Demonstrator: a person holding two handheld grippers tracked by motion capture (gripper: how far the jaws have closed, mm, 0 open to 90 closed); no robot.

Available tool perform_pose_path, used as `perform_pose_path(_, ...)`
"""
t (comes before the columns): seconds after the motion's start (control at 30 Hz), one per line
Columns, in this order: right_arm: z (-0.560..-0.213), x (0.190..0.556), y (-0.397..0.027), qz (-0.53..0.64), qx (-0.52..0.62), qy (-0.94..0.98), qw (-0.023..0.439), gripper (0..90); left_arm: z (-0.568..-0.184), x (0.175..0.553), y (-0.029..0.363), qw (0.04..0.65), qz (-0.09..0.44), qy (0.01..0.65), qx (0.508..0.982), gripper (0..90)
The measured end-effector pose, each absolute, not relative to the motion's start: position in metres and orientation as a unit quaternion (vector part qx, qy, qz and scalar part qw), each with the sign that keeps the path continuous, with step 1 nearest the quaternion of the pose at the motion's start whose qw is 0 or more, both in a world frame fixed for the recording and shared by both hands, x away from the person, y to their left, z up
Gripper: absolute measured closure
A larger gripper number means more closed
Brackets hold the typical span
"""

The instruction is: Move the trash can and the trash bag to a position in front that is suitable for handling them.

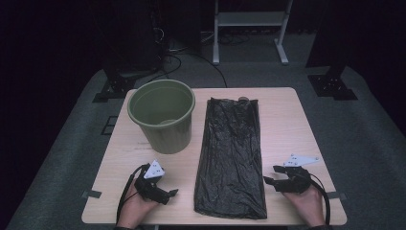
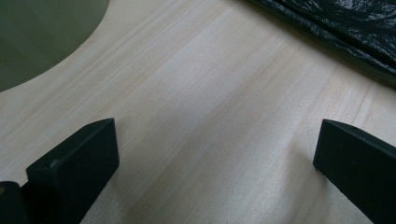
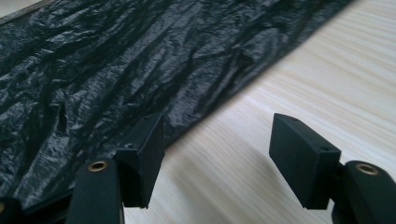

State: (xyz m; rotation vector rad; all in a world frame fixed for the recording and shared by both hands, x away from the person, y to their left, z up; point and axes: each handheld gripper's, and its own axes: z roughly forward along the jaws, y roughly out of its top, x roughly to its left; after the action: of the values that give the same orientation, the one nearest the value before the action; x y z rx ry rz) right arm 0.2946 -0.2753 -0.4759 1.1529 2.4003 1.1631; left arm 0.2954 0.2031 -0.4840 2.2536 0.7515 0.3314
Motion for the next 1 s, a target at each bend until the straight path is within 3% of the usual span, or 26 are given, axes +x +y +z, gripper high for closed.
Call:
perform_pose_path(0.5, -0.48, 0.299, -0.243, 0.384, 0.364, 0.841, 0.109, 38.3, -0.484, 0.295, 0.203, 0.363, 0.129, 0.292, 0.875, 0.0)
perform_pose_path(0.6, -0.479, 0.297, -0.241, 0.38, 0.359, 0.844, 0.118, 46.6, -0.484, 0.295, 0.203, 0.363, 0.129, 0.292, 0.876, 0.0)
perform_pose_path(0.63, -0.479, 0.296, -0.241, 0.373, 0.354, 0.847, 0.132, 58.0, -0.484, 0.295, 0.203, 0.363, 0.129, 0.292, 0.875, 0.0)
perform_pose_path(0.7, -0.479, 0.295, -0.241, 0.371, 0.352, 0.848, 0.135, 62.3, -0.484, 0.295, 0.203, 0.363, 0.129, 0.292, 0.875, 0.0)
perform_pose_path(0.73, -0.479, 0.294, -0.241, 0.371, 0.347, 0.85, 0.138, 73.9, -0.484, 0.295, 0.203, 0.363, 0.129, 0.292, 0.875, 0.0)
perform_pose_path(0.8, -0.478, 0.294, -0.242, 0.371, 0.342, 0.853, 0.136, 78.7, -0.484, 0.295, 0.203, 0.363, 0.129, 0.292, 0.875, 0.0)
perform_pose_path(0.83, -0.478, 0.293, -0.242, 0.37, 0.338, 0.854, 0.139, 87.0, -0.484, 0.295, 0.203, 0.363, 0.129, 0.292, 0.875, 0.0)
perform_pose_path(1.0, -0.478, 0.294, -0.246, 0.37, 0.345, 0.851, 0.137, 90.0, -0.484, 0.295, 0.203, 0.363, 0.129, 0.292, 0.875, 0.0)
